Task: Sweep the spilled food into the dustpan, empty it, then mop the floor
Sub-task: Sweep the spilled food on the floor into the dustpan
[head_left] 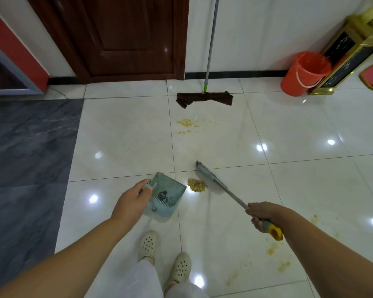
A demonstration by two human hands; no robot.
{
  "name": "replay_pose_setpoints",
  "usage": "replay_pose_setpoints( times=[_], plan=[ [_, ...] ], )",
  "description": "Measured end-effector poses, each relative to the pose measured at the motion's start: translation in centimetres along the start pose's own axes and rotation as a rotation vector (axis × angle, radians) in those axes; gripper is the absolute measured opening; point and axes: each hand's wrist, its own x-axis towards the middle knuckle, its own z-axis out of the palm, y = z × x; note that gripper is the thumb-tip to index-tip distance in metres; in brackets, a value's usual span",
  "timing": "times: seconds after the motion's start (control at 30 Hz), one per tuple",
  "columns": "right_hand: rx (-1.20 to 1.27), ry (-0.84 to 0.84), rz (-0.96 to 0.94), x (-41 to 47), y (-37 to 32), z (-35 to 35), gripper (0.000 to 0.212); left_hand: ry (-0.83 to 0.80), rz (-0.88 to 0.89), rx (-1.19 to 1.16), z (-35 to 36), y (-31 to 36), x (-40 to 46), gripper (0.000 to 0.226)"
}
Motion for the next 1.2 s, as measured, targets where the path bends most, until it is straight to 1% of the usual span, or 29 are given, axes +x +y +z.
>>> replay_pose_setpoints(
  times=[0.07,0.13,0.2,0.33,0.4,0.53,0.7,0.77,0.87,0.93,1.0,1.1,1.2],
  plan=[
    [0.110,-0.043,0.010,0.3,0.0,1.8,0.013,-0.015,0.011,0.021,-0.3,-0.1,-0.1,0.024],
    [0.212,-0.107,0.025,0.2,0.1,4.0,0.015,-0.029,-0.001,0.040,-0.4,-0.2,-0.2,0.033],
    [0.318,-0.157,0.057,0.0,0.3,5.7,0.016,-0.047,-0.002,0.056,-0.5,-0.2,-0.3,0.035],
    [0.443,-0.179,0.054,-0.8,-0.1,6.3,0.015,-0.069,0.026,0.177,-1.2,0.0,-0.4,0.035],
    [0.457,-0.169,0.047,-1.3,-0.4,5.7,0.015,-0.078,0.033,0.260,-1.8,0.2,-0.4,0.036],
    [0.400,-0.113,0.014,-1.8,-0.7,4.6,0.016,-0.102,0.081,0.400,-2.5,0.4,-0.3,0.037],
    [0.224,-0.021,-0.036,-0.4,-1.9,4.6,0.010,-0.104,0.107,0.393,-2.0,0.3,0.7,0.036],
    [0.155,0.013,-0.038,0.3,-2.4,5.0,0.012,-0.108,0.104,0.386,-1.5,0.3,1.4,0.037],
    [0.065,0.038,-0.045,1.4,-2.5,6.2,0.016,-0.145,0.155,0.477,-0.5,0.4,2.4,0.034],
    [0.039,0.034,-0.035,1.9,-2.3,7.1,0.015,-0.164,0.202,0.551,0.1,0.6,3.0,0.031],
    [0.017,0.012,-0.034,2.4,-1.9,8.0,0.011,-0.150,0.213,0.605,0.6,0.8,3.7,0.035],
    [0.000,-0.026,-0.029,2.7,-0.9,8.7,0.017,-0.145,0.222,0.669,0.9,0.9,4.2,0.038],
    [-0.032,-0.066,-0.024,2.6,0.2,8.8,0.020,-0.142,0.237,0.680,0.8,0.9,4.1,0.038]
  ],
)
